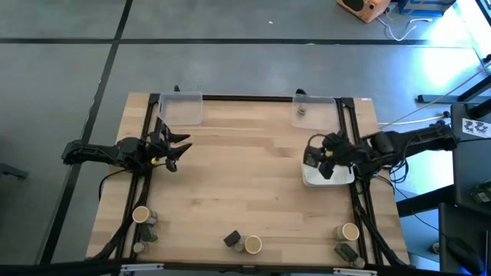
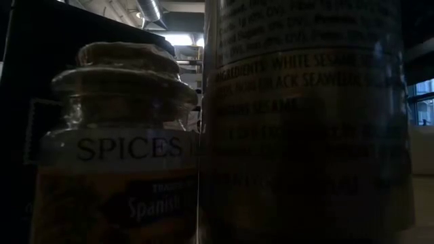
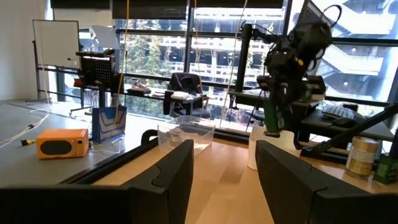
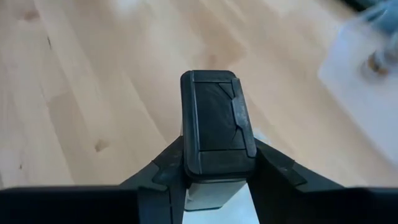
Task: Sort spices by type
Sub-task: Put the top black seasoning can into the white bin
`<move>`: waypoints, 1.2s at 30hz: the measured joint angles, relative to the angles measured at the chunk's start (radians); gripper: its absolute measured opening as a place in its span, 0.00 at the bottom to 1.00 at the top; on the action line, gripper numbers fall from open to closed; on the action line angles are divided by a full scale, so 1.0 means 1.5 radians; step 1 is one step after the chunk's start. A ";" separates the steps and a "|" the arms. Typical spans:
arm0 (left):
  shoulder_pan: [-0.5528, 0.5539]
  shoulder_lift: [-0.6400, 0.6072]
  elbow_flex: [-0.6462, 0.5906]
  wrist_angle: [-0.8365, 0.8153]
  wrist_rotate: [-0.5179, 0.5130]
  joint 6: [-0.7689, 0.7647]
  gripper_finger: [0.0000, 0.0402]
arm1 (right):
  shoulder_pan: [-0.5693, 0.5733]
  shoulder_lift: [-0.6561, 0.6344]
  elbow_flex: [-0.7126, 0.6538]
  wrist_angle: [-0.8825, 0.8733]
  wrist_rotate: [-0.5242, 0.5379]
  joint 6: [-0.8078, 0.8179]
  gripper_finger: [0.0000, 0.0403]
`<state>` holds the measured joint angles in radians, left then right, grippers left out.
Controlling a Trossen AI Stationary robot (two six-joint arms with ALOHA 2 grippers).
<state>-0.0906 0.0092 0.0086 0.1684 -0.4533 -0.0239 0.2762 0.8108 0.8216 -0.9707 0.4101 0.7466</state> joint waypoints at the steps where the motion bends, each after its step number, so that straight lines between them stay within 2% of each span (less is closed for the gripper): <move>1: 0.000 0.000 0.000 0.000 0.000 -0.001 0.40 | 0.011 0.000 -0.008 -0.008 0.001 0.023 0.33; 8: 0.000 0.000 0.000 0.000 0.000 -0.002 0.40 | 0.063 0.023 -0.032 -0.088 0.048 0.195 0.33; 16: 0.000 0.000 0.000 -0.001 0.000 -0.002 0.40 | 0.101 0.064 -0.085 -0.046 0.096 0.319 0.33; 23: 0.000 0.000 0.000 -0.001 0.000 -0.002 0.40 | 0.104 0.119 -0.136 0.028 0.140 0.345 0.33; 30: 0.000 0.000 0.000 -0.001 0.000 -0.002 0.40 | 0.104 0.169 -0.147 0.039 0.152 0.345 0.34; 36: 0.000 0.000 0.000 -0.001 0.000 -0.002 0.40 | 0.104 0.205 -0.147 0.042 0.151 0.345 0.40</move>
<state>-0.0909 0.0091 0.0087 0.1677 -0.4530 -0.0269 0.4321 1.1178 0.6006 -0.9074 0.6371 1.2636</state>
